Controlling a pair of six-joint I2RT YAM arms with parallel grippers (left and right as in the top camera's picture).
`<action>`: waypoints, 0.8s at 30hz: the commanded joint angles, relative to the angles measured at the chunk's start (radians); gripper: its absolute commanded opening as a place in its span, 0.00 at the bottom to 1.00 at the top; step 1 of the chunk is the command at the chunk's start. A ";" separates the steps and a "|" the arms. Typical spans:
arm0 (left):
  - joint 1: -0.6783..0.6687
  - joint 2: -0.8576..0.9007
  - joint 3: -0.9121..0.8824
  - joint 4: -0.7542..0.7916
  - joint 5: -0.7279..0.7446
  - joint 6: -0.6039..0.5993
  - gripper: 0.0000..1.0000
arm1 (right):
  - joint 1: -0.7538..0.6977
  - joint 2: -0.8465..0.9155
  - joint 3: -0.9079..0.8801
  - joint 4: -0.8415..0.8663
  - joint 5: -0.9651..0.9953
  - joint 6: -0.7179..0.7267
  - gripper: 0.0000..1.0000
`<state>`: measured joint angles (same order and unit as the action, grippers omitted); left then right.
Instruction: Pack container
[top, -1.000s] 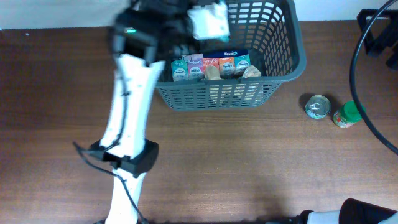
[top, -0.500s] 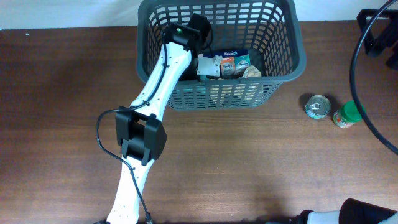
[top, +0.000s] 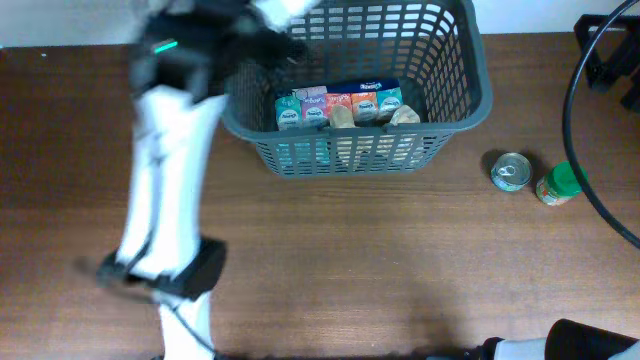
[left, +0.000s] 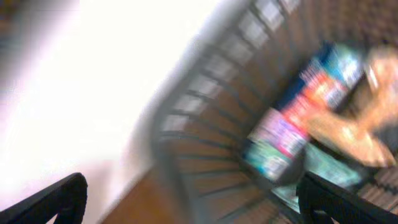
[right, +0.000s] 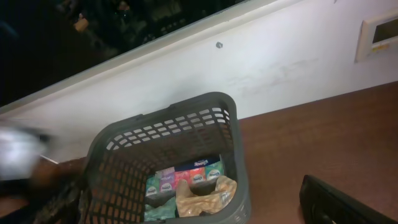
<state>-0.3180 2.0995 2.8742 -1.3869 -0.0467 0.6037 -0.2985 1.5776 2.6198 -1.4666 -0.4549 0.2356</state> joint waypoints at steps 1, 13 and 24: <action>0.103 -0.139 0.025 0.008 0.047 -0.100 0.99 | 0.003 0.002 0.001 0.000 -0.008 0.002 0.99; 0.630 -0.099 -0.071 -0.293 0.163 -0.420 0.99 | 0.003 0.003 0.001 0.002 0.129 0.002 0.99; 0.681 -0.022 -0.214 -0.293 0.163 -0.420 0.99 | 0.003 0.132 -0.034 -0.121 0.520 0.006 1.00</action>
<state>0.3584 2.0647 2.6766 -1.6798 0.0998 0.1967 -0.2985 1.6581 2.6076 -1.5646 -0.1314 0.2367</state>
